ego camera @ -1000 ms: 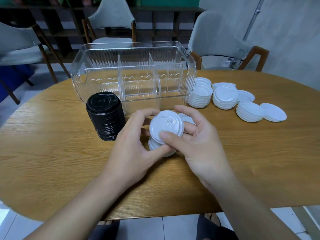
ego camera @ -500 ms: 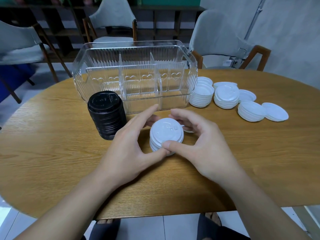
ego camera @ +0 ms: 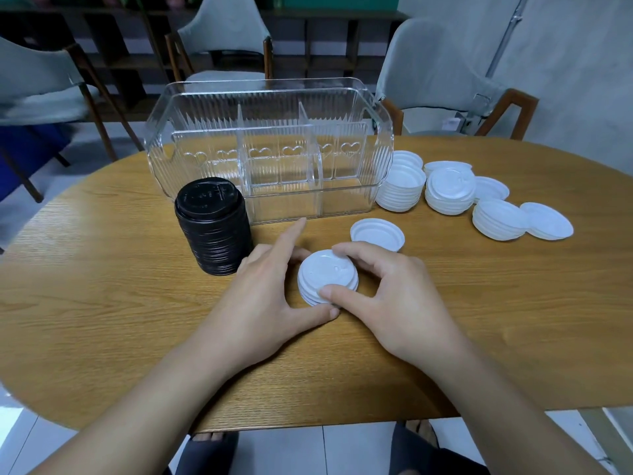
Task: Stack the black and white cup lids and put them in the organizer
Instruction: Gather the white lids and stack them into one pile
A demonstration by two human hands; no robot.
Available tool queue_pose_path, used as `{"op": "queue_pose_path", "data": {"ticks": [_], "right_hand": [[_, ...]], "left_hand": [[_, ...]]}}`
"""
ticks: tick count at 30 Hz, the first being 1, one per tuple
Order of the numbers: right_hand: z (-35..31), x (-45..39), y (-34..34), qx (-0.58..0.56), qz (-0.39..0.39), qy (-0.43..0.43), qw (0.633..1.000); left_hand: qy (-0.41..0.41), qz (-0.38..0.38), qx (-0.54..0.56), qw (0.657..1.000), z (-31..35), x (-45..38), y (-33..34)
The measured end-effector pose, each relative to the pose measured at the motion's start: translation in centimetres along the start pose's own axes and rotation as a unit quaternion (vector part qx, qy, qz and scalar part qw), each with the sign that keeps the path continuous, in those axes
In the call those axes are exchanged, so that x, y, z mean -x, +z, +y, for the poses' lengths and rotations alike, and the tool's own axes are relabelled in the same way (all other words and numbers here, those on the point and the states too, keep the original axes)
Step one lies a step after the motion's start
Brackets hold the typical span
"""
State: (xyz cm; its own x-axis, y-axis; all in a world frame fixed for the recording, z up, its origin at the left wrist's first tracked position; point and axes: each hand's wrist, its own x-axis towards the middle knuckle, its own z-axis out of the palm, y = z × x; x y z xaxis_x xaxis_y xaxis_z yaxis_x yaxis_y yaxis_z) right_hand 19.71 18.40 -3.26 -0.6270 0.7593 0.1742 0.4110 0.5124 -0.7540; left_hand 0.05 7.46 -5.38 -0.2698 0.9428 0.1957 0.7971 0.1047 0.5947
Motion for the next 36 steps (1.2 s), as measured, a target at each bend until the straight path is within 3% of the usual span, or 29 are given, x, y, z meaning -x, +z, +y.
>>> {"op": "queue_pose_path", "data": {"ticks": [18, 28, 36], "right_hand": [[-0.3, -0.1, 0.4, 0.088, 0.021, -0.010, 0.996], [0.3, 0.4, 0.0, -0.020, 0.008, 0.008, 1.000], [0.4, 0.3, -0.5, -0.006, 0.015, 0.005, 1.000]], "left_hand": [[0.013, -0.016, -0.019, 1.000, -0.2, -0.1, 0.4], [0.032, 0.002, -0.022, 0.999, -0.2, 0.2, 0.5], [0.035, 0.008, -0.019, 0.999, -0.1, 0.0, 0.4]]}}
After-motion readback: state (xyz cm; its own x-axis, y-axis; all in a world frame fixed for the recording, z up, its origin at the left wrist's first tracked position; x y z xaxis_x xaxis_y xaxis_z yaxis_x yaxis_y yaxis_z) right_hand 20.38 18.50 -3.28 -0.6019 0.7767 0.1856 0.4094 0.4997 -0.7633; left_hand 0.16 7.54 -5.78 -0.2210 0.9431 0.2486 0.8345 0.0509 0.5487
